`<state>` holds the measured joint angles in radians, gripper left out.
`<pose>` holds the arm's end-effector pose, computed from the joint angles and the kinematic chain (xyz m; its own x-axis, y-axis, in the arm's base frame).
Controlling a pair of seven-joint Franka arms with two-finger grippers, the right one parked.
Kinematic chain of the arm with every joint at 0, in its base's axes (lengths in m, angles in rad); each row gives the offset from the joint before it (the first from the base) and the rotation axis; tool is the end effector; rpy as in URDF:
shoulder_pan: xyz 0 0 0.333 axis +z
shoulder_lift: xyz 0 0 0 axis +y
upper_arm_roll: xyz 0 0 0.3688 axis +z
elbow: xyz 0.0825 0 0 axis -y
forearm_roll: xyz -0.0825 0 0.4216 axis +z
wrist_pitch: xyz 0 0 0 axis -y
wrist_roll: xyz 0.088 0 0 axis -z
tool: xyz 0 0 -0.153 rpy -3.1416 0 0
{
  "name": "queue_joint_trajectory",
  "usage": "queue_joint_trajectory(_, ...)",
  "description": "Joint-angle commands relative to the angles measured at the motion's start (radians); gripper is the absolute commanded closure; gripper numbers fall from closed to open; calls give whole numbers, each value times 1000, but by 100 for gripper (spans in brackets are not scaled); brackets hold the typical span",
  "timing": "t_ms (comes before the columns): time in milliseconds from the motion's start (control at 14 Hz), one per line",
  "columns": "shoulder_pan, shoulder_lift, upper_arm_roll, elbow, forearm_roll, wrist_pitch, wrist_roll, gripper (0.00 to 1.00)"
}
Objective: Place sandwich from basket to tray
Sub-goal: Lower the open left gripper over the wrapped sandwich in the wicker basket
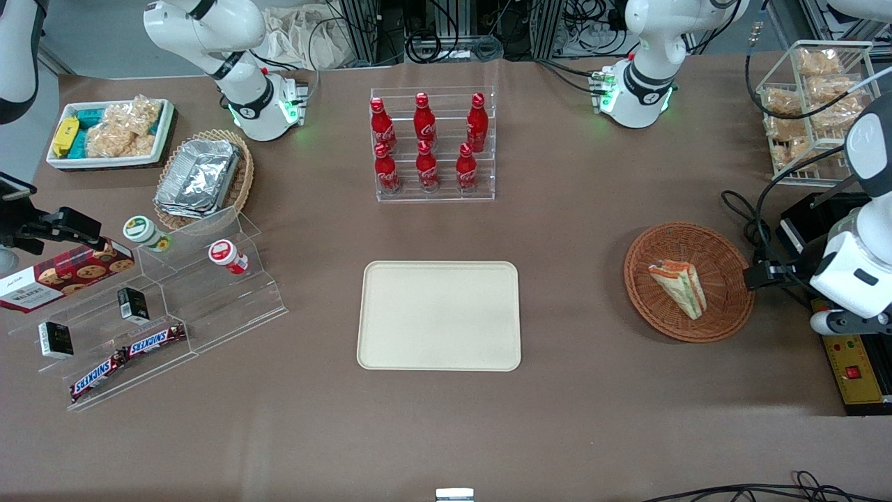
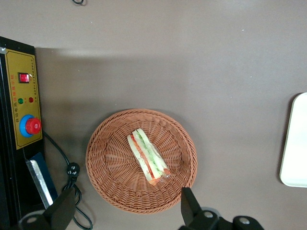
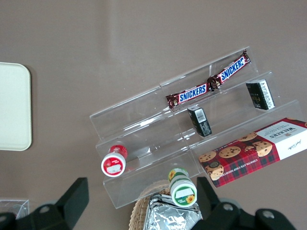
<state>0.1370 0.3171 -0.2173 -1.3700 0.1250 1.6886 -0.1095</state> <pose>0.7091 -0.0177 0.5422 0.9996 0.0254 0.0147 0.0262 -0.9981 -0.0557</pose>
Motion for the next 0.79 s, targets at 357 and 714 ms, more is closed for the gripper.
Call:
queue_joint_trajectory(357, 1, 11, 0, -67, -7, -17, 13, 1)
queue_joint_trajectory(714, 10, 2, 6, -306, -10, 173, -114, 2)
